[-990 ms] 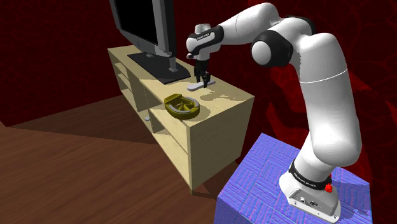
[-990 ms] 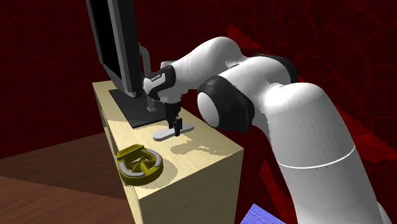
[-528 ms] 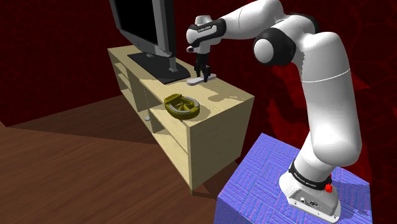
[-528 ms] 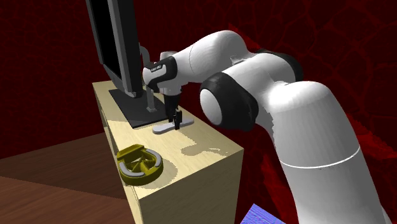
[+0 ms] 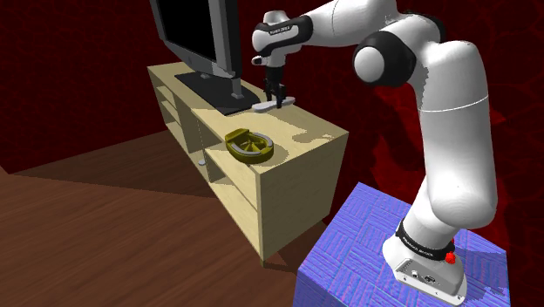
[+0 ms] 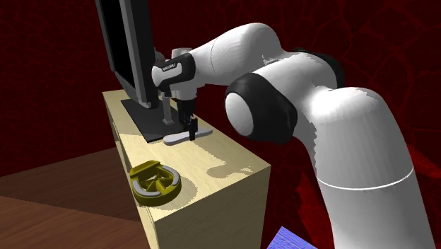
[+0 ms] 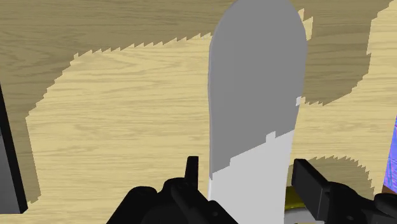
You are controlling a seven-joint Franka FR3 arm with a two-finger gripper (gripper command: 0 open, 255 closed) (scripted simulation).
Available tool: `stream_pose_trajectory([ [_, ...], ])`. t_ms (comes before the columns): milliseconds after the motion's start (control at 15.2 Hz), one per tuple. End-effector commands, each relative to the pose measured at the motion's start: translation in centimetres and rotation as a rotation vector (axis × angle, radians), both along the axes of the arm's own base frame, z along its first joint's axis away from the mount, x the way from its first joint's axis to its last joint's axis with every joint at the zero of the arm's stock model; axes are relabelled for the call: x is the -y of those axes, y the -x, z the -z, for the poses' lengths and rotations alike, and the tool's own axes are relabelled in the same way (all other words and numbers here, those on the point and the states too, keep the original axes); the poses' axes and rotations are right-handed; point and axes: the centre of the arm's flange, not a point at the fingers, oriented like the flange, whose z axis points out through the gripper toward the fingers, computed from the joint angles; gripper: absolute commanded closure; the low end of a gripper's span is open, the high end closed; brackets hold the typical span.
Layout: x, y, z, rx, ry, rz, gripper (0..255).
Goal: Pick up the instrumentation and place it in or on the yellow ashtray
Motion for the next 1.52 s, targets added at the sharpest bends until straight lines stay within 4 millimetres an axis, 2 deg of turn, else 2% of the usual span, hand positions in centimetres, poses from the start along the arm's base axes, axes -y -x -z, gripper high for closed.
stream_pose_trajectory([
  [0,-2.5,0.2,-0.1,0.001,0.0,0.0,255],
  [858,-19.5,2.6,-0.5,0.001,0.0,0.0,255],
  [1452,-19.5,2.6,4.2,0.001,0.0,0.0,255],
])
